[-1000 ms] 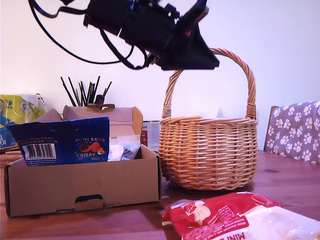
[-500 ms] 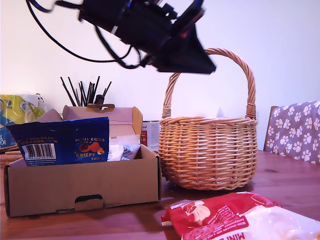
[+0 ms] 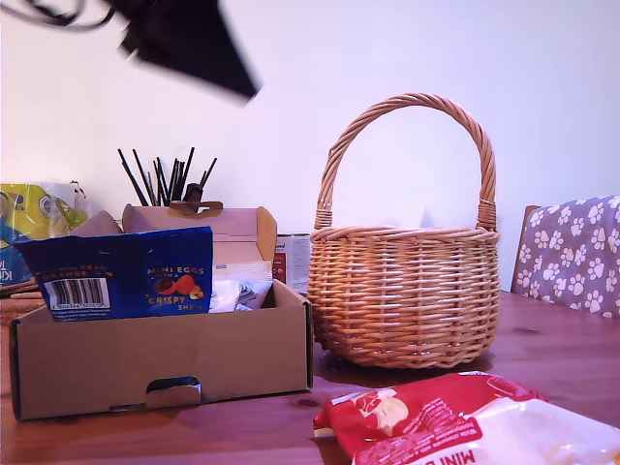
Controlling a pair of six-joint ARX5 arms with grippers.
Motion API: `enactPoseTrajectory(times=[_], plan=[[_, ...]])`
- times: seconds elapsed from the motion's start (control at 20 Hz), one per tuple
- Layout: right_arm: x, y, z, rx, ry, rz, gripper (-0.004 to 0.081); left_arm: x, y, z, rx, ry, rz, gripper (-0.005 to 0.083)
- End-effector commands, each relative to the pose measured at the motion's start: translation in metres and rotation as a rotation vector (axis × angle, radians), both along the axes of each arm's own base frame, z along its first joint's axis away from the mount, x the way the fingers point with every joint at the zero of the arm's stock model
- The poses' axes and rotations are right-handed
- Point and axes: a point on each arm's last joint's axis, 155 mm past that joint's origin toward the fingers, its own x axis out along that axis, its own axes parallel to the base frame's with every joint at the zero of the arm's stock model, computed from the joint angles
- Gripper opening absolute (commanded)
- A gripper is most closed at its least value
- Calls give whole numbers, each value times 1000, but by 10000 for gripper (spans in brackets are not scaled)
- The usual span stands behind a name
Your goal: Move the bags of Easter eggs from the cardboard box on the left into the woven basket on the right side.
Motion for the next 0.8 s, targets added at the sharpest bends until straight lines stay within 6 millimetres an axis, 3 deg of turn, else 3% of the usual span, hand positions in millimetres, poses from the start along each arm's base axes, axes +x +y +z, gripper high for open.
enactPoseTrajectory(times=[0.0,0.05,0.1,0.15,0.3,0.4,0.55,0.75], plan=[[-11,6,6,-54,-27,119,186,-5,7,-18,48,46,1,449],[-19,10,3,-88,-16,189,336,-5,9,-22,62,59,4,608],[-26,14,-3,-114,13,233,455,-5,10,-25,71,63,8,696],[-33,15,-11,-149,56,265,532,-3,10,-27,76,65,12,713],[-60,15,-43,-298,193,396,571,-2,9,-25,71,58,12,713],[-60,19,-60,-411,199,449,636,-3,9,-26,71,60,11,713],[-39,37,-79,-543,96,489,747,-3,9,-26,72,61,11,713],[-12,58,-105,-624,61,476,749,-6,11,-29,83,76,11,713]])
